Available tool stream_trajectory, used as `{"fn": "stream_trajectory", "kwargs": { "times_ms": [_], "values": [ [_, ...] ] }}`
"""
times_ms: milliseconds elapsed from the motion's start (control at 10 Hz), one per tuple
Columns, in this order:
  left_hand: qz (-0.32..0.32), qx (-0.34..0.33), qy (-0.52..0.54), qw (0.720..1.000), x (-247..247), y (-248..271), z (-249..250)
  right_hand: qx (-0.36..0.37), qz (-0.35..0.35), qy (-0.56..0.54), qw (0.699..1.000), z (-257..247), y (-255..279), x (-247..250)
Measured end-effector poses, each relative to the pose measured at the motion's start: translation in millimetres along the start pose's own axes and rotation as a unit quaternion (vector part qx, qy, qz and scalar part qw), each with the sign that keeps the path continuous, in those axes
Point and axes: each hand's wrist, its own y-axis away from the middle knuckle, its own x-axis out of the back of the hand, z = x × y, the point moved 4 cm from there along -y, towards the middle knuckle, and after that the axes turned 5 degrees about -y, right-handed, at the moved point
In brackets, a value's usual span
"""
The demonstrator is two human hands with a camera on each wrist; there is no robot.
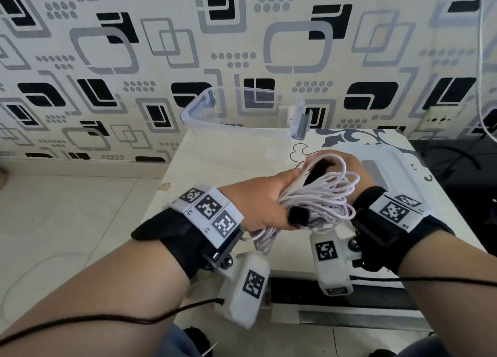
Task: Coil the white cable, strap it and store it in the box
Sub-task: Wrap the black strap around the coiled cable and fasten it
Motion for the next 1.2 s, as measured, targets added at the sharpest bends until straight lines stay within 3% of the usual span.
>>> {"fn": "stream_trajectory", "kwargs": {
  "times_ms": [100,200,300,400,500,600,700,800,900,1000,1100,1200],
  "values": [
    [-0.009,-0.004,-0.044,0.999,1,0,1,-0.035,-0.307,-0.242,0.92,5,-15,-1],
    [-0.023,0.004,-0.112,0.993,3,2,6,-0.006,-0.618,-0.298,0.728,-9,2,1],
    [-0.023,0.045,-0.186,0.981,7,5,5,0.09,-0.56,-0.3,0.767,-16,-7,11],
    [-0.004,0.075,-0.286,0.955,10,4,2,0.102,-0.58,-0.283,0.757,-21,-8,19],
    [0.016,0.134,-0.376,0.917,12,0,-8,0.076,-0.618,-0.321,0.713,-19,-16,25],
    [0.054,0.177,-0.406,0.895,12,-4,-14,0.119,-0.621,-0.352,0.69,-30,-10,37],
    [0.06,0.205,-0.383,0.899,10,-9,-16,0.197,-0.604,-0.396,0.663,-44,0,58],
    [0.079,0.22,-0.355,0.905,14,-14,-17,0.262,-0.583,-0.378,0.67,-48,9,68],
    [0.126,0.23,-0.304,0.916,25,-11,-22,0.263,-0.56,-0.282,0.734,-40,8,53],
    [0.182,0.237,-0.216,0.929,36,-6,-26,0.246,-0.551,-0.252,0.756,-35,6,46],
    [0.204,0.235,-0.148,0.939,43,-6,-26,0.253,-0.549,-0.322,0.728,-38,10,55],
    [0.233,0.218,-0.087,0.944,50,-2,-23,0.217,-0.585,-0.38,0.683,-39,12,63]
  ]
}}
